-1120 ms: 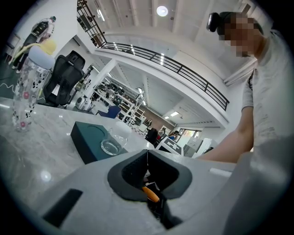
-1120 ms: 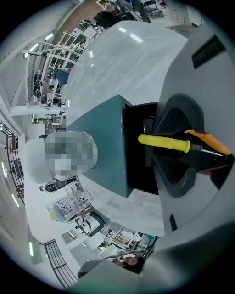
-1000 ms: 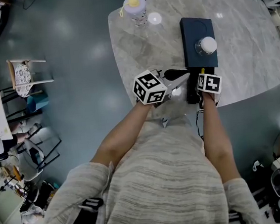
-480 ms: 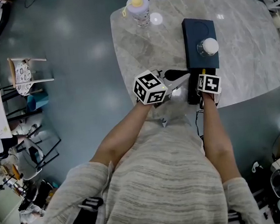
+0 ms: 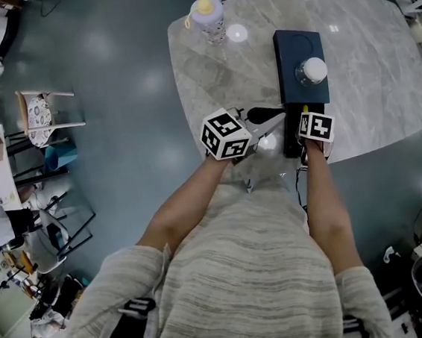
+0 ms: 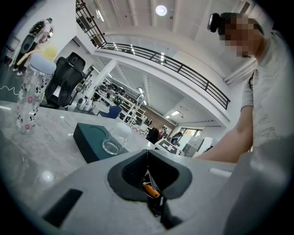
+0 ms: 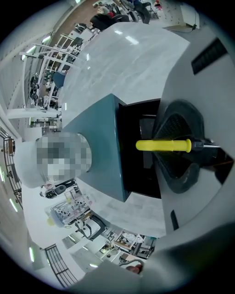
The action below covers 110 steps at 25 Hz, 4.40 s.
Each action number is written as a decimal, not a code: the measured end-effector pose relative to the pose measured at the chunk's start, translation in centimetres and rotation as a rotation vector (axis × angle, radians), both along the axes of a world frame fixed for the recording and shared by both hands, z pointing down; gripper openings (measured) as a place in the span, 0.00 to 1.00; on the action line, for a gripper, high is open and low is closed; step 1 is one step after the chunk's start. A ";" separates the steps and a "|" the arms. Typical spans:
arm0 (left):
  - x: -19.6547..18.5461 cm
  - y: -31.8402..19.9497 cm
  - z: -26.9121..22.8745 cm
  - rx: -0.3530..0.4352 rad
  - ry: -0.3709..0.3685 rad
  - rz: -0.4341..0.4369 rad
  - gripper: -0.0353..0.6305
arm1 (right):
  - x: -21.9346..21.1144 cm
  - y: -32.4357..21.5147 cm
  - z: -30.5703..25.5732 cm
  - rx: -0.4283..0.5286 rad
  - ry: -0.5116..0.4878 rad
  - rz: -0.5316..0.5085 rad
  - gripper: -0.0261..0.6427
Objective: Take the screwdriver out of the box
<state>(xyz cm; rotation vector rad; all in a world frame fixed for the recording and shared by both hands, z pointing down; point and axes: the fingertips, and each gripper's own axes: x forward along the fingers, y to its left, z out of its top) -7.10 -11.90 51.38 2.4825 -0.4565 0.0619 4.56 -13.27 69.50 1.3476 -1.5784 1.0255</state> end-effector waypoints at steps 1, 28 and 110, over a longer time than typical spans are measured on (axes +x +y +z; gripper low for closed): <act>0.1 0.1 0.0 0.001 -0.001 0.001 0.08 | -0.1 0.1 -0.1 0.007 -0.010 0.006 0.14; 6.8 1.3 -3.2 0.056 -0.047 0.061 0.08 | 4.1 -0.3 -14.3 0.437 -0.338 0.085 0.14; 15.2 7.8 18.1 -0.805 -0.875 -0.026 0.32 | 16.4 0.5 -24.2 0.698 -0.597 0.047 0.14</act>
